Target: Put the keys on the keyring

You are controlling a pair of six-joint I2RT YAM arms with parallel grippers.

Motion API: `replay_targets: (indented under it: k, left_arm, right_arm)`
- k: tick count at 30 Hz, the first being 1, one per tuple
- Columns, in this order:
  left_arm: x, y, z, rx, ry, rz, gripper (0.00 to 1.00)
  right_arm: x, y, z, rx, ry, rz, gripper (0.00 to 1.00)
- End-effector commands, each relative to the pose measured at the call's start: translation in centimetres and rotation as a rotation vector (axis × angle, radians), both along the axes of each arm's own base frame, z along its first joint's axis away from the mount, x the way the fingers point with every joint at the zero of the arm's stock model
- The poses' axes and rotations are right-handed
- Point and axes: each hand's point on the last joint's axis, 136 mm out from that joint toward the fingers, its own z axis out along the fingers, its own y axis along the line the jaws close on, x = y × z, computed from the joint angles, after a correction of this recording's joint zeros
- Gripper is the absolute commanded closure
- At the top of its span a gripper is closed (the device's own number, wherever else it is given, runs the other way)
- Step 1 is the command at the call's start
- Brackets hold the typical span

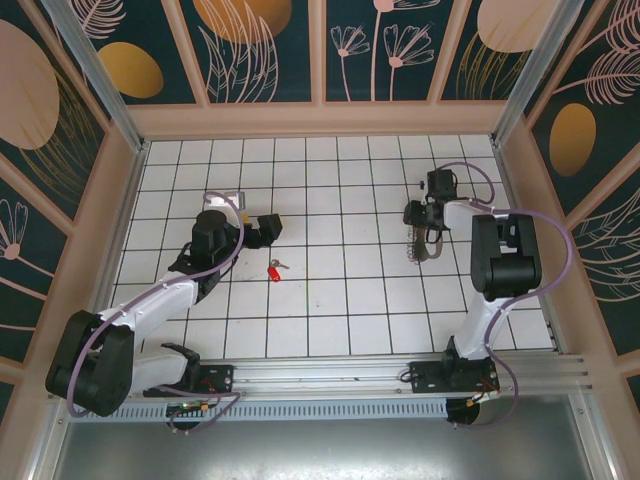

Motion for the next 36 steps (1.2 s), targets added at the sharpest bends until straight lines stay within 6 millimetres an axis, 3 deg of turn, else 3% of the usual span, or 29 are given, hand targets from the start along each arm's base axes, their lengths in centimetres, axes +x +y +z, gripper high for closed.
replay_targets:
  k: [1,7,18,22,29,36]
  left_arm:
    - [-0.1,0.0,-0.2,-0.014,-0.002,0.008,0.02]
    - [-0.3,0.2,-0.9,-0.005,0.013,0.016,0.02]
    - [-0.6,0.5,-1.7,0.007,0.029,0.022,0.03]
    - [-0.7,0.5,-1.8,0.011,0.032,0.021,0.03]
    - [-1.0,0.3,-2.4,0.019,0.053,0.004,0.03]
    - [-1.7,0.4,-2.4,0.024,0.066,0.005,0.03]
  right_arm:
    - [0.0,1.4,0.0,-0.008,0.024,0.054,0.58]
    - [-1.1,3.1,-0.5,-0.027,0.041,0.095,0.6]
    - [-5.0,10.0,-0.9,0.043,0.087,0.234,0.62]
    - [-6.6,11.3,-0.2,0.068,0.095,0.268,0.65]
    - [-5.0,10.5,4.3,-0.012,-0.001,0.279,0.66]
    - [-2.9,10.3,2.9,-0.021,0.032,0.312,0.69]
